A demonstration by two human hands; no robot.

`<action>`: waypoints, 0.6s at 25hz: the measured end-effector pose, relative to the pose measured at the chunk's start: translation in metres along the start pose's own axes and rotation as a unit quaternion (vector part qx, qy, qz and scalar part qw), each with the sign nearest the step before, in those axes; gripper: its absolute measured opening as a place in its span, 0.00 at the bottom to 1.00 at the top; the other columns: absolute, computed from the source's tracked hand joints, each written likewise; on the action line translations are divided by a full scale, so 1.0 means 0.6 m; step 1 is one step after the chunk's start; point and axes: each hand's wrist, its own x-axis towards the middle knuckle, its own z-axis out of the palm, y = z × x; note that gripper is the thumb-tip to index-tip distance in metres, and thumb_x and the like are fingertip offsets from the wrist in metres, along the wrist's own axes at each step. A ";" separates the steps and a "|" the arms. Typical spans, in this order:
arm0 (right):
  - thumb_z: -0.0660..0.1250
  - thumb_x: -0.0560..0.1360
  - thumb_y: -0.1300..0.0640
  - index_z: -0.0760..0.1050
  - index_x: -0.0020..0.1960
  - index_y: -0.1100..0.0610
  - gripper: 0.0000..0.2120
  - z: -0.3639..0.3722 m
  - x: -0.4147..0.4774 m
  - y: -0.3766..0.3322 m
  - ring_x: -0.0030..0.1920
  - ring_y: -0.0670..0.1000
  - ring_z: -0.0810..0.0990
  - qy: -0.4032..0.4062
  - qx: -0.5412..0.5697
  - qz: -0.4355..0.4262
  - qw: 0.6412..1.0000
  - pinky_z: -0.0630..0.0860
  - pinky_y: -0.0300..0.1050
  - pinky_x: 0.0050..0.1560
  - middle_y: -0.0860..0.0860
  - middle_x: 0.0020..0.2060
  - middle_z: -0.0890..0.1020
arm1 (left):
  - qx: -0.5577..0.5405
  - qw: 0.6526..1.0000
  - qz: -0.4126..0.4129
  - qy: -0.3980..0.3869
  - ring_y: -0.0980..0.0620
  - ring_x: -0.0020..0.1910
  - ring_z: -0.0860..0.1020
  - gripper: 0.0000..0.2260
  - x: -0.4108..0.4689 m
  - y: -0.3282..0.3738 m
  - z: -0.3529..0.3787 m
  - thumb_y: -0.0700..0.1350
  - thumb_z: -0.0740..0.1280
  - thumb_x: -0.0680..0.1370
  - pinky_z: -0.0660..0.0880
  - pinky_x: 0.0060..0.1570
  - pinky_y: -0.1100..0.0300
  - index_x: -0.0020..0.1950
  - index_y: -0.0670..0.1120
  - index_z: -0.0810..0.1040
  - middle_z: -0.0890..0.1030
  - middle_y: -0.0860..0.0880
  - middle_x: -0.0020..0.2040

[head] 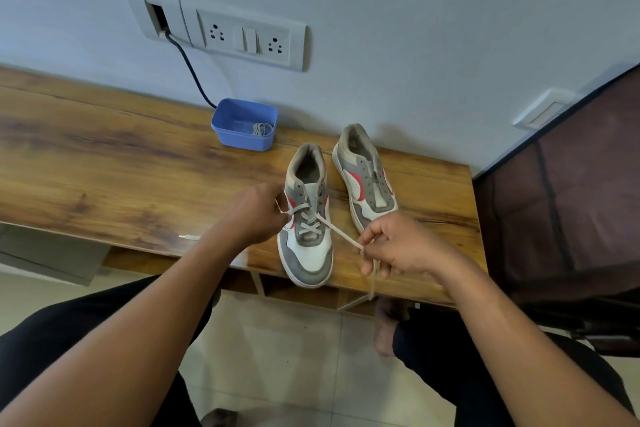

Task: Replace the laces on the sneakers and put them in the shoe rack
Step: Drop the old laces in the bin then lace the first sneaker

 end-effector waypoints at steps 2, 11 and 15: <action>0.71 0.78 0.59 0.81 0.56 0.56 0.07 0.003 0.008 0.002 0.36 0.51 0.87 -0.023 -0.110 0.036 0.993 0.82 0.44 0.34 0.53 0.41 0.88 | 0.000 1.000 0.008 0.009 0.48 0.43 0.80 0.04 0.000 -0.003 0.007 0.45 0.70 0.78 0.73 0.36 0.56 0.44 0.47 0.79 0.82 0.50 0.42; 0.75 0.79 0.53 0.82 0.47 0.64 0.13 0.050 0.075 -0.089 0.37 0.55 0.89 0.078 0.158 -0.070 0.982 0.87 0.51 0.40 0.57 0.37 0.88 | -0.248 0.963 0.045 -0.092 0.48 0.35 0.82 0.04 -0.031 0.014 -0.013 0.35 0.73 0.74 0.80 0.42 0.51 0.39 0.42 0.83 0.85 0.43 0.36; 0.76 0.76 0.64 0.84 0.47 0.68 0.06 0.056 0.092 -0.100 0.36 0.57 0.88 0.082 0.172 -0.036 0.981 0.87 0.50 0.37 0.62 0.37 0.87 | -0.256 0.950 0.052 -0.170 0.48 0.40 0.85 0.01 -0.029 0.023 -0.028 0.36 0.74 0.76 0.83 0.46 0.54 0.47 0.39 0.85 0.87 0.43 0.40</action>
